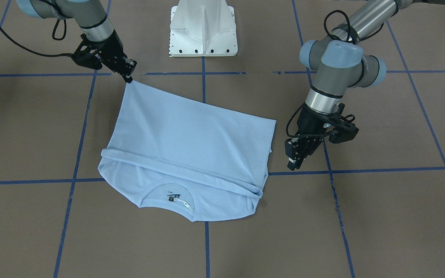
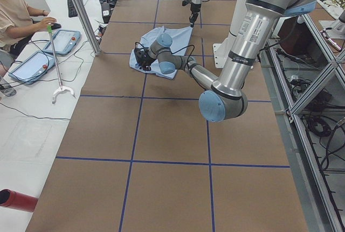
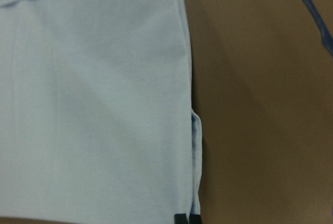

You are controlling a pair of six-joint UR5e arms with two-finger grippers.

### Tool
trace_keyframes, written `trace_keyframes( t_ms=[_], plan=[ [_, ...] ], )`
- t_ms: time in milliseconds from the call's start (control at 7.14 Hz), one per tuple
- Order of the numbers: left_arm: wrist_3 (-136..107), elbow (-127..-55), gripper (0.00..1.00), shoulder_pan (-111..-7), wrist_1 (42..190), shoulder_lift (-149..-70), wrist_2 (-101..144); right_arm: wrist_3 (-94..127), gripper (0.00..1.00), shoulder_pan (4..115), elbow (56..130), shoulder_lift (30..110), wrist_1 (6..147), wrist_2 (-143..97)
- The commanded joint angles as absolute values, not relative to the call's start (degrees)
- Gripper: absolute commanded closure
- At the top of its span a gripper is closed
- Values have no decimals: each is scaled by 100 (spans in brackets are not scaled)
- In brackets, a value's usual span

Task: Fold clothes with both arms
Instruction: 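Grasp the folded shirt's corner with the right gripper and drag it toward the robot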

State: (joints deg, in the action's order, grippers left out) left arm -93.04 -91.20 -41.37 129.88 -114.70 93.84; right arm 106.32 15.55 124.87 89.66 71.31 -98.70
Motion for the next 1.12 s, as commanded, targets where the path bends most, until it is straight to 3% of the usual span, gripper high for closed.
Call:
trace_keyframes(
  t_ms=[0,140,280,561,701,981],
  plan=[
    [-9290,-9184,69,-4087,13034,-11452,9657,11065,100,434,12841,9289,7119,-9888],
    [-9290,-9341,69,-4026,13034,-11443,9929,11065,100,161,12841,9368,7119,-9879],
    [-9299,-9438,69,-3991,13025,-11452,10080,11109,1,-103,12850,9360,7119,-9792],
    [-9438,-9867,67,-3955,12964,-11391,10370,11215,0,-237,13050,9369,7128,-9519],
    [-9944,-10323,65,-3529,12955,-11008,10354,11215,0,59,13095,9369,7128,-9510],
    [-10659,-10442,49,-2755,12528,-10776,10301,11171,0,1032,13026,9125,7119,-9519]
  ],
)
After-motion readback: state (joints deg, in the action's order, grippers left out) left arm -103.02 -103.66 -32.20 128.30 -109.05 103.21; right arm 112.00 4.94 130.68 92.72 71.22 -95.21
